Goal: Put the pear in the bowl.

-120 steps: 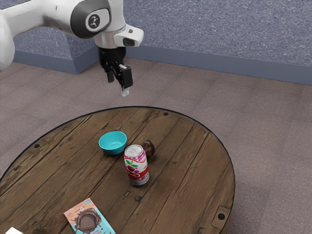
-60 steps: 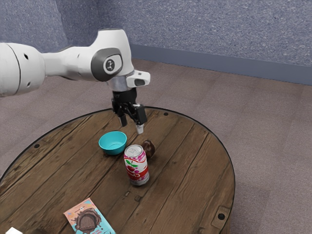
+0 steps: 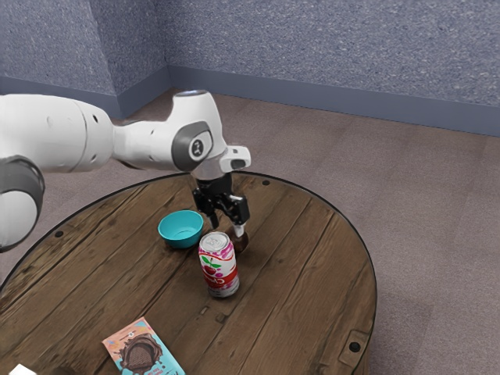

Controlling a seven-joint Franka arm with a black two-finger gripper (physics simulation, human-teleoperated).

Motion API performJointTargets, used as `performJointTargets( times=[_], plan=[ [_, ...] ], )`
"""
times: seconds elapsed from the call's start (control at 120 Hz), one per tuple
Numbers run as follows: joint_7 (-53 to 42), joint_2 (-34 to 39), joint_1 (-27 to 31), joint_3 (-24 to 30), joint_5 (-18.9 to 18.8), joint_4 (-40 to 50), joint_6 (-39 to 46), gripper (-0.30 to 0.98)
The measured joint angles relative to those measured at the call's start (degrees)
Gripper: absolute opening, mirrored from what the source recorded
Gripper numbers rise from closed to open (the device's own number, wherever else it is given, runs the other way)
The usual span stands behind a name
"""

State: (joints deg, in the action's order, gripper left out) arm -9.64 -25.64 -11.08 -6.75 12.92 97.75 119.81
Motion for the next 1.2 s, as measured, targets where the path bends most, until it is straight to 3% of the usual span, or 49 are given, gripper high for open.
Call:
performJointTargets(
  times=[0.658, 1.2],
  plan=[
    [2.3, -8.62, 0.88, 0.09, 1.45, -4.93, 3.77, 0.53],
    [3.34, -8.2, 0.96, 0.05, 1.62, -6.1, 3.94, 0.31]
  ],
)
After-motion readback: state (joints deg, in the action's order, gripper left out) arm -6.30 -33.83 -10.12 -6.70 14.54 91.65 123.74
